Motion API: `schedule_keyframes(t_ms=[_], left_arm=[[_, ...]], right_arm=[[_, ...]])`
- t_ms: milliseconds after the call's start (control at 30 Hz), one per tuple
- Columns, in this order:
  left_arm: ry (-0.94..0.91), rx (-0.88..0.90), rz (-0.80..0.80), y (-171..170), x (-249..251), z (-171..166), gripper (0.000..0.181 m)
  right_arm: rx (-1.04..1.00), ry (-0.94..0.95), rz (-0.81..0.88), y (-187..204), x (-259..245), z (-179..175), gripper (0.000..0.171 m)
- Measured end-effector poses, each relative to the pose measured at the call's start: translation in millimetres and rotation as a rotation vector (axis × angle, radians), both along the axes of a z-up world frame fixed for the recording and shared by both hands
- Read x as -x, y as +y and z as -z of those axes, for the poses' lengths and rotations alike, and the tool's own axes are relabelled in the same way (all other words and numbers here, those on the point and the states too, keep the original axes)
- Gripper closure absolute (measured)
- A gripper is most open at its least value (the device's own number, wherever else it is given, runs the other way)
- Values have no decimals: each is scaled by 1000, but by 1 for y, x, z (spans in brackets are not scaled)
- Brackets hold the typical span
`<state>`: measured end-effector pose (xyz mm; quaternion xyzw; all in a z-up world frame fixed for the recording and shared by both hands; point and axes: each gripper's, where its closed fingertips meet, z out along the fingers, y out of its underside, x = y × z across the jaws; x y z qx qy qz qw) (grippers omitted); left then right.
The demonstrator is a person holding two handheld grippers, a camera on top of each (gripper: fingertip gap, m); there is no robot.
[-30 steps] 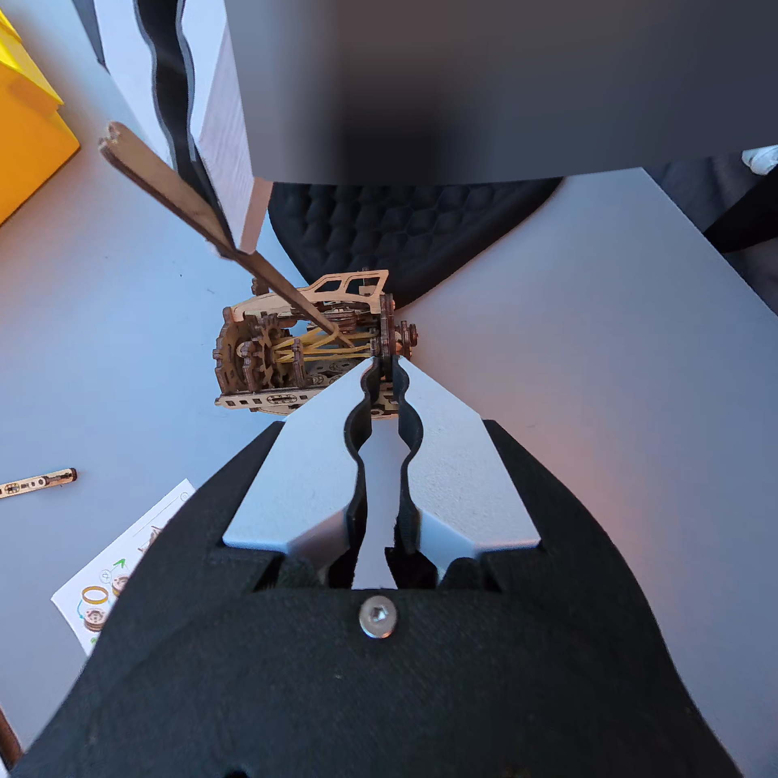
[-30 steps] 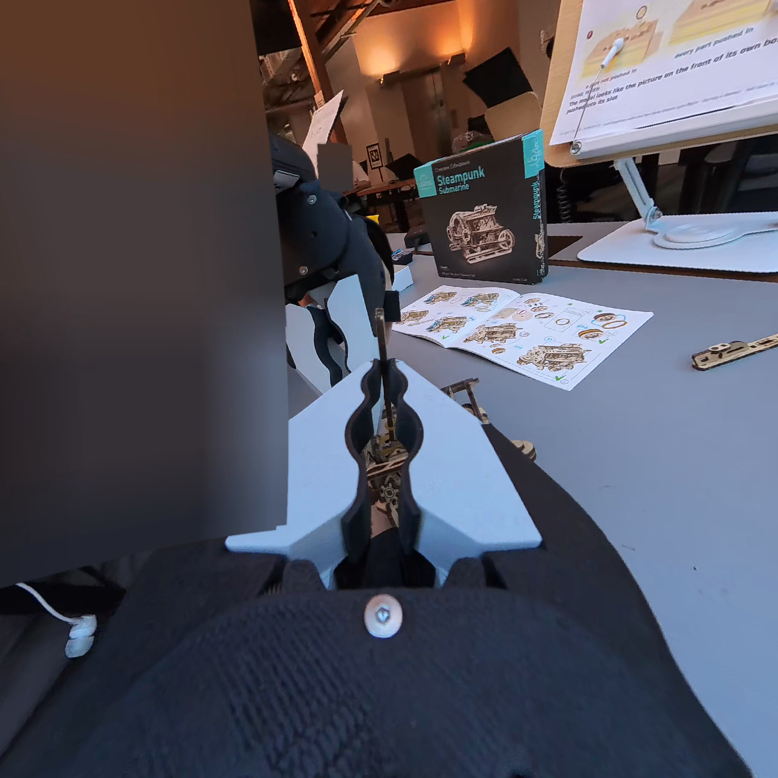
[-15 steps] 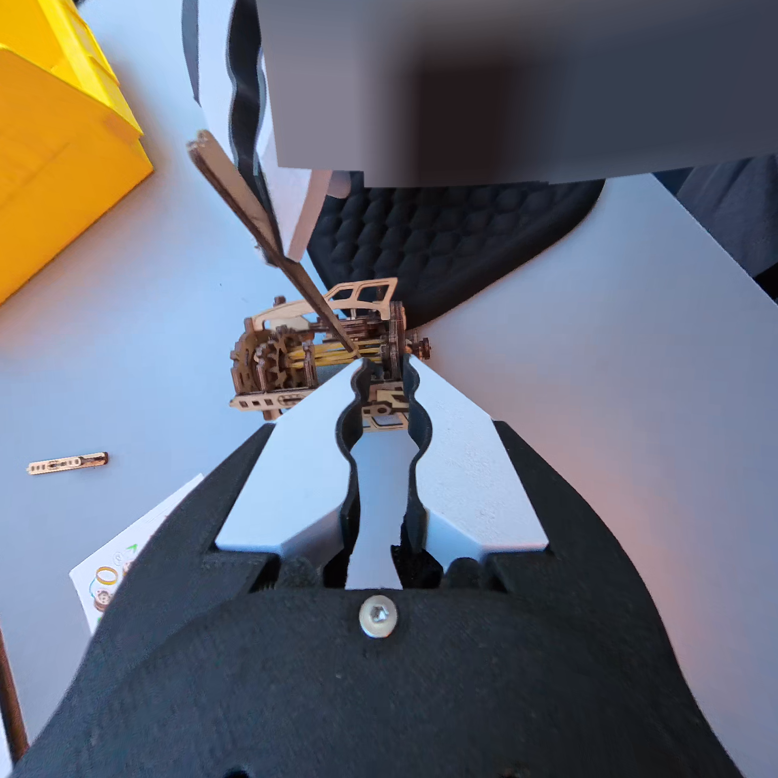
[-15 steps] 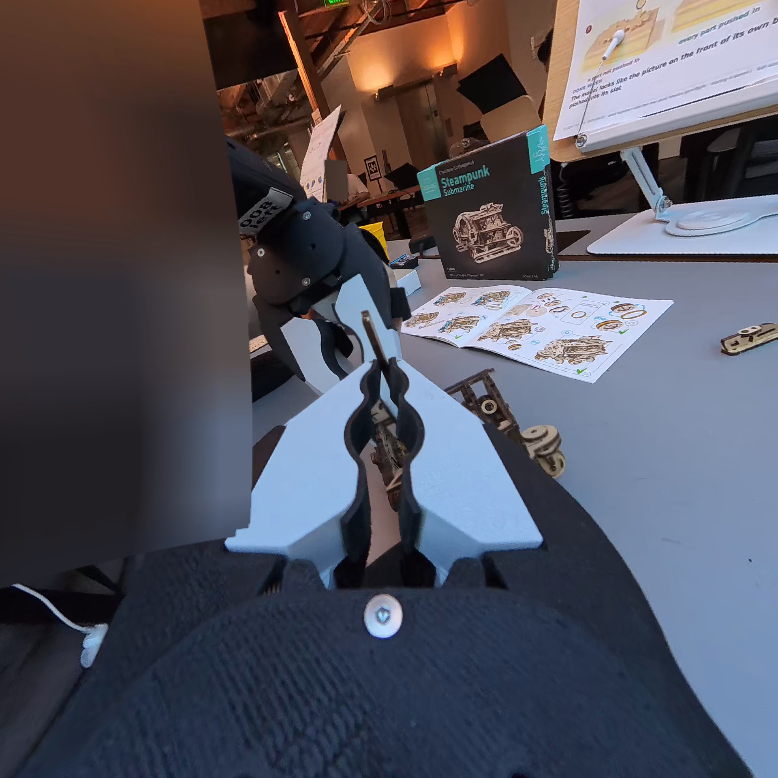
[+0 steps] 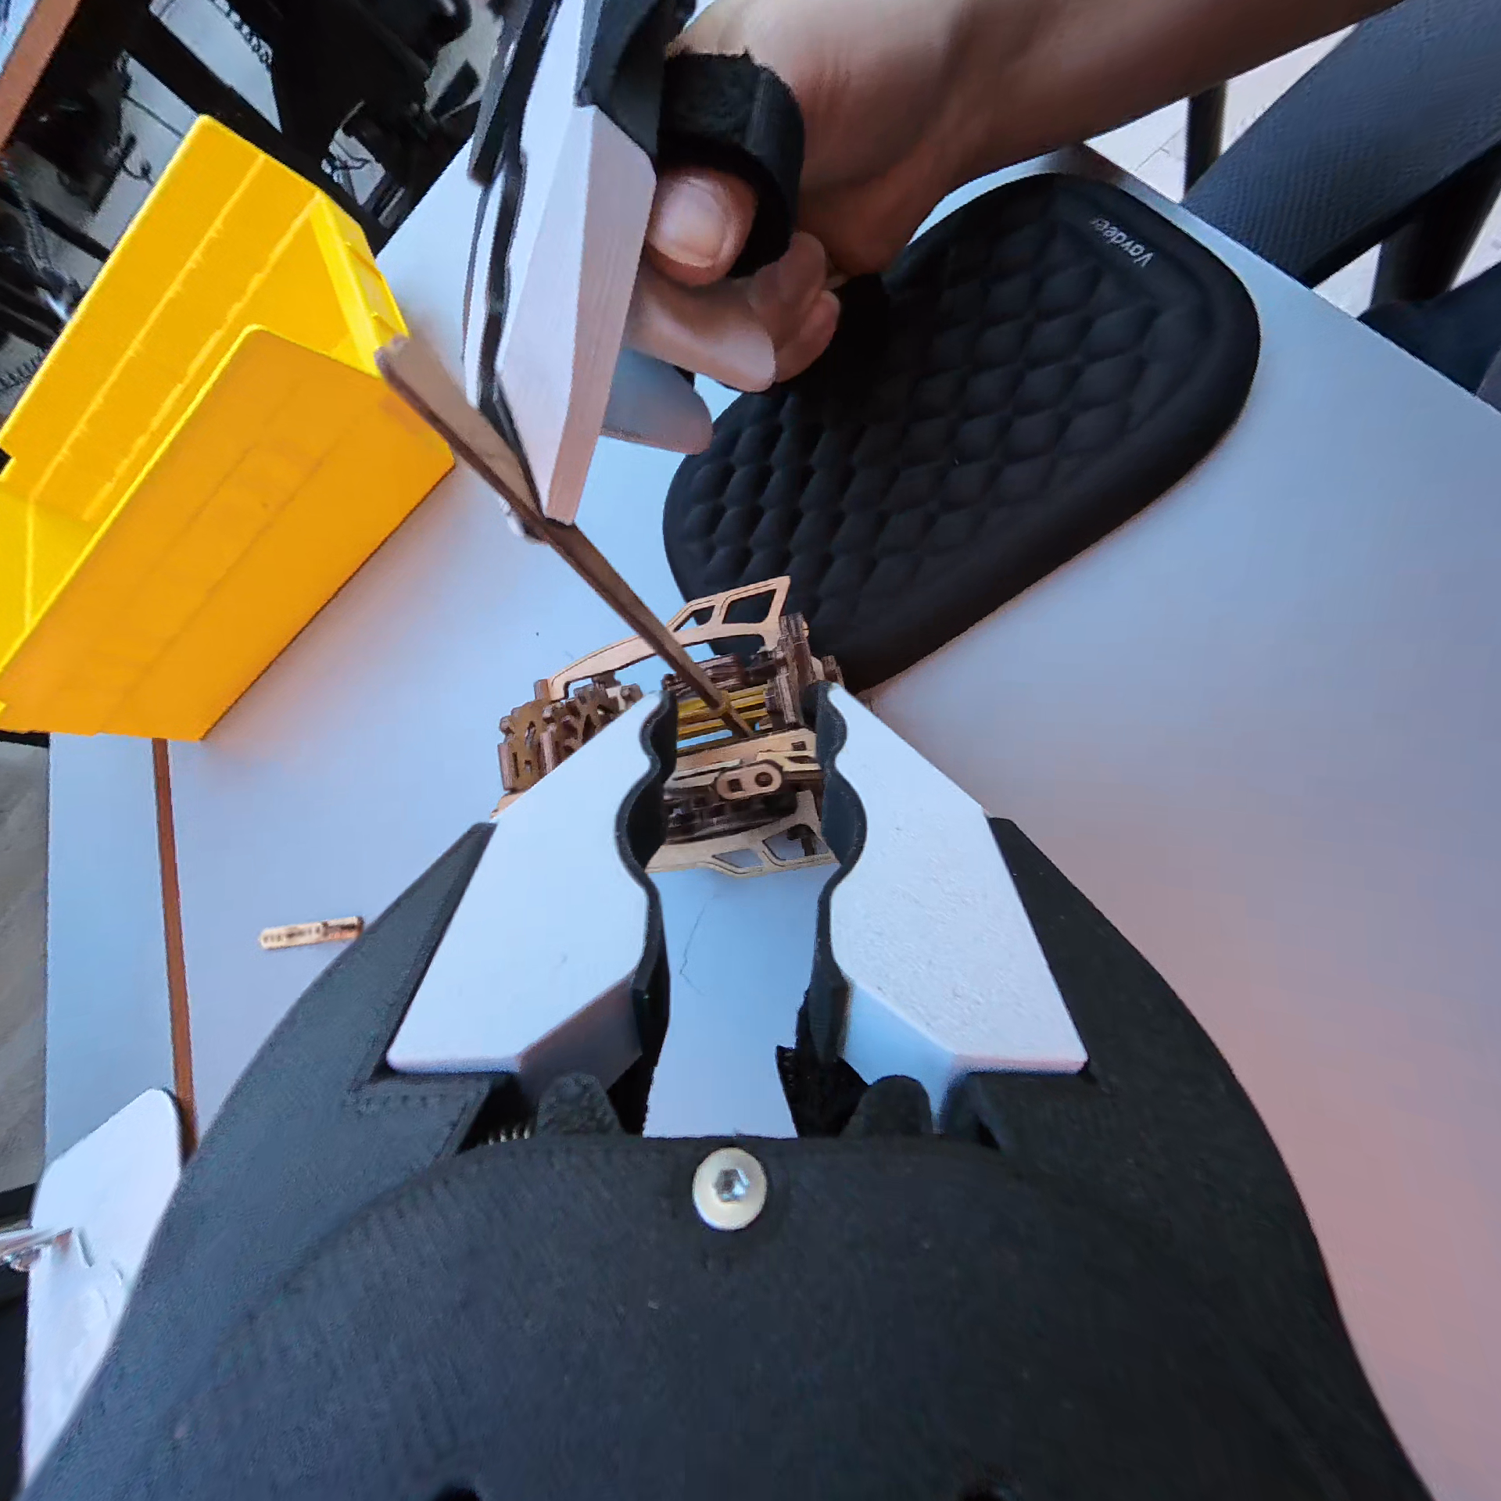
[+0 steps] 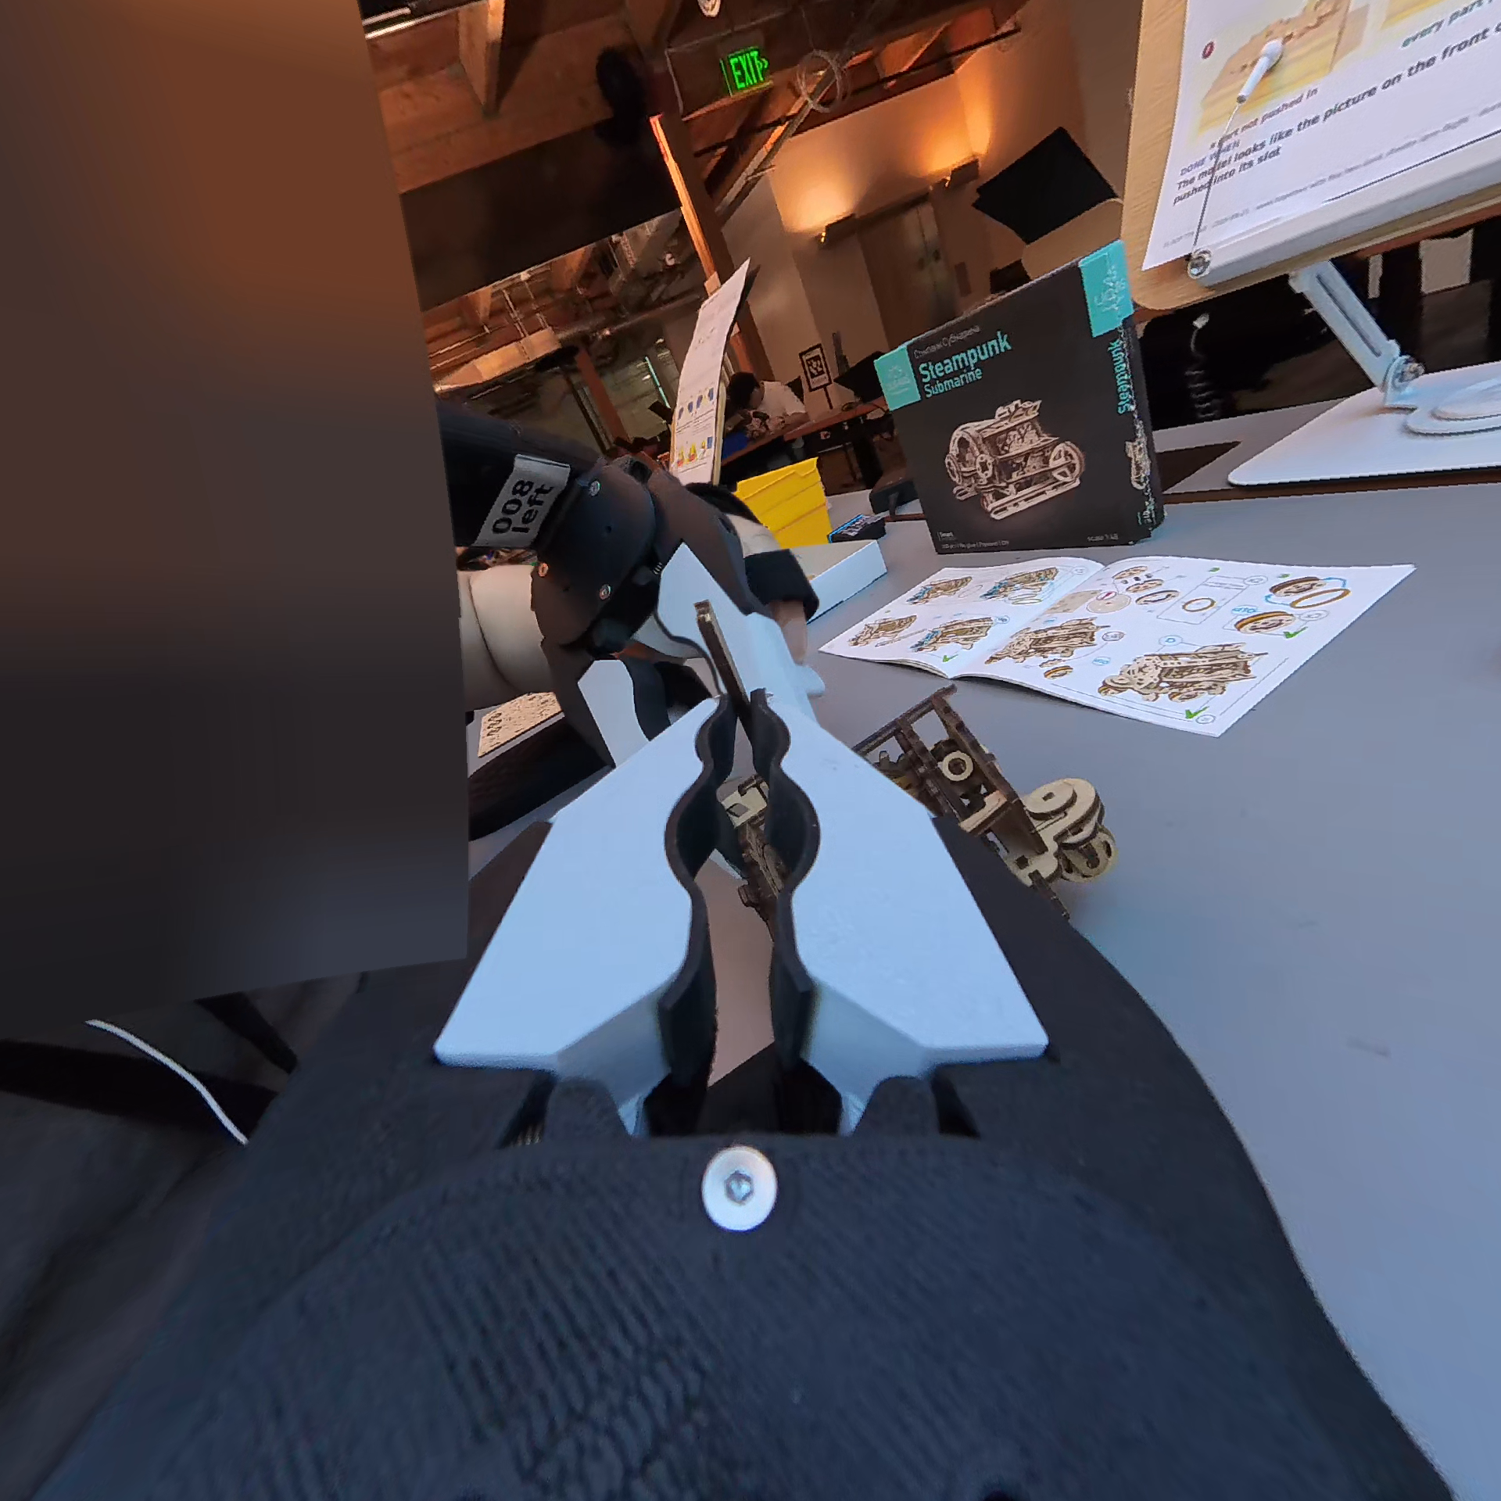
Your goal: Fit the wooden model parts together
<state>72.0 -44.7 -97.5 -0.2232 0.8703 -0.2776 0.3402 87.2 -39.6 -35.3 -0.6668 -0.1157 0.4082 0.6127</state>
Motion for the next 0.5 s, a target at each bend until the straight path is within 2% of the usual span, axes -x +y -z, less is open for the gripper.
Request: schedule_keyframes(t_ms=[33,300,500], left_arm=[[-13,-20,16,-1,0,1,152],[33,-45,83,-6,2,5,153],[48,-39,67,-5,0,5,154]], right_arm=[[1,-2,-2,1,0,1,170],[33,-42,-75,-3,-1,5,170],[30,-29,-97,-4,-3,4,170]])
